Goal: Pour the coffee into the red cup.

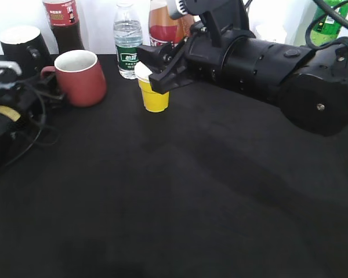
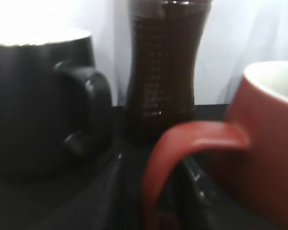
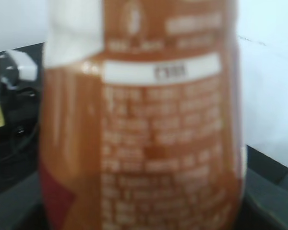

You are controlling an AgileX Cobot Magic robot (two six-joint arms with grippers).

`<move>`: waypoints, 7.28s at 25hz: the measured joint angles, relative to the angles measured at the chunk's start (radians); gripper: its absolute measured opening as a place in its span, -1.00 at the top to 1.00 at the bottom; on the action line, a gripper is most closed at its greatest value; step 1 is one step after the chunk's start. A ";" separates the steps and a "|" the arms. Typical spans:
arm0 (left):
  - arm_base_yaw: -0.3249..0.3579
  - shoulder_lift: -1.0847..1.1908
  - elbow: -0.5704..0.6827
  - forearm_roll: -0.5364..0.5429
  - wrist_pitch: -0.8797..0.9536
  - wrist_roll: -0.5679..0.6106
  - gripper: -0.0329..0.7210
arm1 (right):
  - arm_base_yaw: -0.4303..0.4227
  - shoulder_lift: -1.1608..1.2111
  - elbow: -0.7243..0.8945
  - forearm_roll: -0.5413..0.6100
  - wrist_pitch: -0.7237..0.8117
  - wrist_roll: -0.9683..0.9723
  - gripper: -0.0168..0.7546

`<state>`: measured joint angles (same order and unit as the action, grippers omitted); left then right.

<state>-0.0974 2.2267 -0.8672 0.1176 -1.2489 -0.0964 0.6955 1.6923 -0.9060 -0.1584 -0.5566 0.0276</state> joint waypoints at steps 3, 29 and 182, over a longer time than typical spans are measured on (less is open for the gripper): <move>0.000 -0.018 0.025 -0.003 0.000 -0.001 0.15 | 0.000 0.000 0.000 0.000 0.000 -0.001 -0.41; 0.000 -0.325 0.377 0.001 0.038 0.002 0.14 | 0.000 0.000 0.000 0.018 -0.001 -0.010 -0.41; 0.117 -2.234 0.344 -0.057 2.317 -0.002 -0.12 | -0.594 -1.700 0.403 0.158 1.596 -0.028 -0.55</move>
<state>0.0200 -0.0074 -0.5236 0.0606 1.0678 -0.0989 0.1011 -0.0079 -0.5026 0.0000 1.0395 0.0000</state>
